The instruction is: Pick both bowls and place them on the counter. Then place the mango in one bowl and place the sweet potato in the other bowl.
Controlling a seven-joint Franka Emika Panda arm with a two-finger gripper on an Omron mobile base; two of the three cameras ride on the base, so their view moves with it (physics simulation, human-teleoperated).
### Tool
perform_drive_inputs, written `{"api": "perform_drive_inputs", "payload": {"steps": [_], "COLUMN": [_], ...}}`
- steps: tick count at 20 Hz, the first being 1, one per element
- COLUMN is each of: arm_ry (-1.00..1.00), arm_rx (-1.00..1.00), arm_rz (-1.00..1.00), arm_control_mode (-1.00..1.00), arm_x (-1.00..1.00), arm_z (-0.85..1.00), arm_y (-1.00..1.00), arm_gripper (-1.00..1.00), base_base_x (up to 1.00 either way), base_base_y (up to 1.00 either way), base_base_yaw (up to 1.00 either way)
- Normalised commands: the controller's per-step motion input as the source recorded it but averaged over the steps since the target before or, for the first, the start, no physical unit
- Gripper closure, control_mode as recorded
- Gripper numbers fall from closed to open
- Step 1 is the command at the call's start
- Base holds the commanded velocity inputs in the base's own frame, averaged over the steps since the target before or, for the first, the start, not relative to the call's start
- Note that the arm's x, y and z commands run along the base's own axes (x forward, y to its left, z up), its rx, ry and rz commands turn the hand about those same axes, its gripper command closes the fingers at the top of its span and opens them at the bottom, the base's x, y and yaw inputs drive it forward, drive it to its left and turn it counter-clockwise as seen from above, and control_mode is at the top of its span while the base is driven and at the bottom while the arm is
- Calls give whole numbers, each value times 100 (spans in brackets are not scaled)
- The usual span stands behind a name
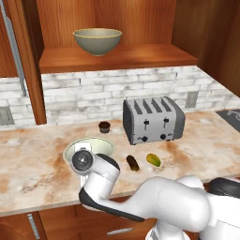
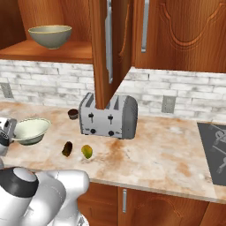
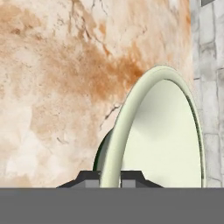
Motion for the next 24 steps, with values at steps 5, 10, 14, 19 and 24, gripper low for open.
{"api": "perform_drive_inputs", "payload": {"steps": [5,10,14,19,24], "arm_ry": [2,9,8,2,2], "arm_rx": [0,0,0,0,2], "arm_rz": [2,3,4,5,2], "arm_control_mode": [-100,-100,-100,-100,-100], "arm_x": [8,6,1,0,0], "arm_z": [-33,-14,-22,-44,-8], "arm_y": [1,1,0,0,0], "arm_gripper": [100,100,100,100,100], "base_base_x": [0,0,0,0,0], "base_base_y": [0,0,0,0,0], "base_base_yaw": [0,0,0,0,0]}}
